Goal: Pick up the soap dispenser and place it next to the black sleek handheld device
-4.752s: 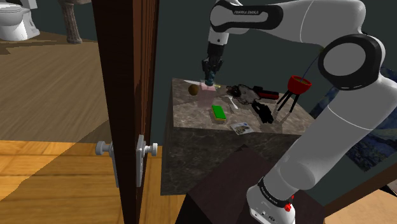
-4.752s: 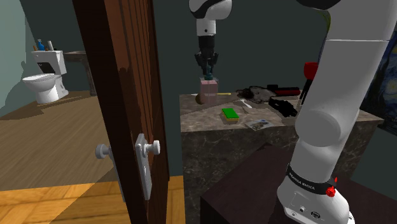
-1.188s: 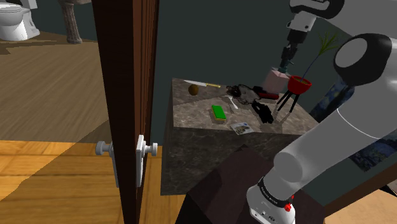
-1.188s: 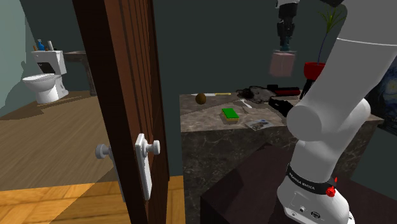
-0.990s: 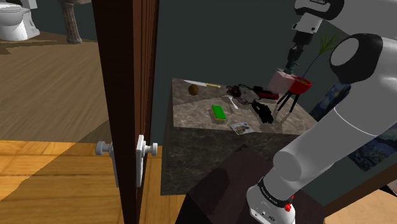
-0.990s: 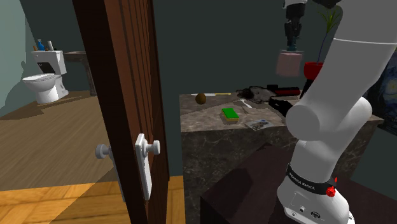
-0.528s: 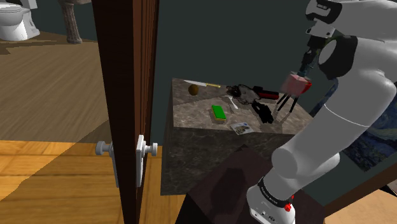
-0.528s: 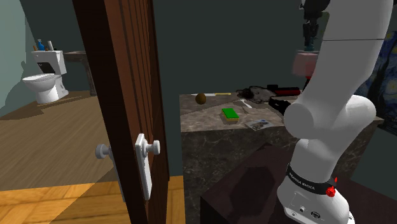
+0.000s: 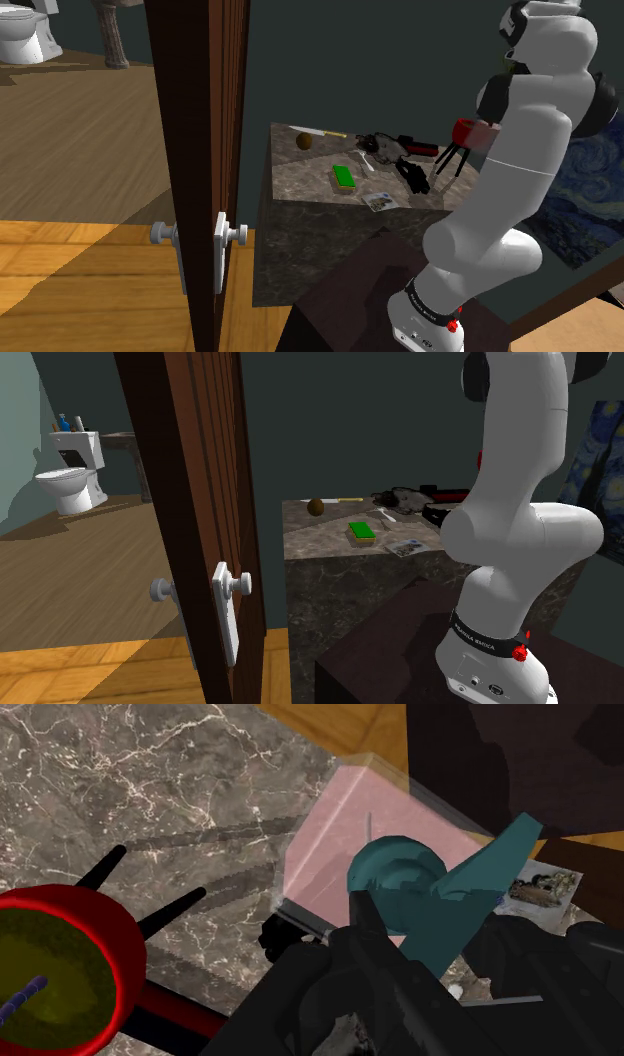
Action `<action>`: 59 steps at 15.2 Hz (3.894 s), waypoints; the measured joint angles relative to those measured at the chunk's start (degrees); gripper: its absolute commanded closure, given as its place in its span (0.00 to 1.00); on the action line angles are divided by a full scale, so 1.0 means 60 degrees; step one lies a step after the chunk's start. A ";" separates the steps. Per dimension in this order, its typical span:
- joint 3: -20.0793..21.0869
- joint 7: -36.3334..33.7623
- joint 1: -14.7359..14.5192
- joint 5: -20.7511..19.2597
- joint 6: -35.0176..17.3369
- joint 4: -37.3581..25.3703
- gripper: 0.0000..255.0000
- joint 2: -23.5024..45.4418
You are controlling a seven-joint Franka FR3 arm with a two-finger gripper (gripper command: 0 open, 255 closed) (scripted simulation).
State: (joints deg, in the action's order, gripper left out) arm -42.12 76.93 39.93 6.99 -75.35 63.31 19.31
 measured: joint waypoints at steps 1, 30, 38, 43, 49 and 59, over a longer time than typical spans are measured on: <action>-0.0015 0.0239 0.0376 0.0245 0.0169 -0.0497 1.00 0.0369; -0.0003 -0.0047 -0.0581 -0.0396 -0.3947 0.4492 1.00 -0.0607; 0.0049 -0.0056 -0.0626 -0.0320 -0.4943 0.5423 1.00 -0.0515; 0.0095 -0.0027 -0.0622 -0.0226 -0.5555 0.5942 1.00 -0.0391; 0.0178 0.0024 -0.0588 -0.0051 -0.6224 0.6426 1.00 -0.0151; 0.0188 0.0042 -0.0575 -0.0023 -0.6311 0.6478 0.00 -0.0116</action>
State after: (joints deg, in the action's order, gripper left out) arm -40.99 77.19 36.48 6.85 -113.22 102.18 18.61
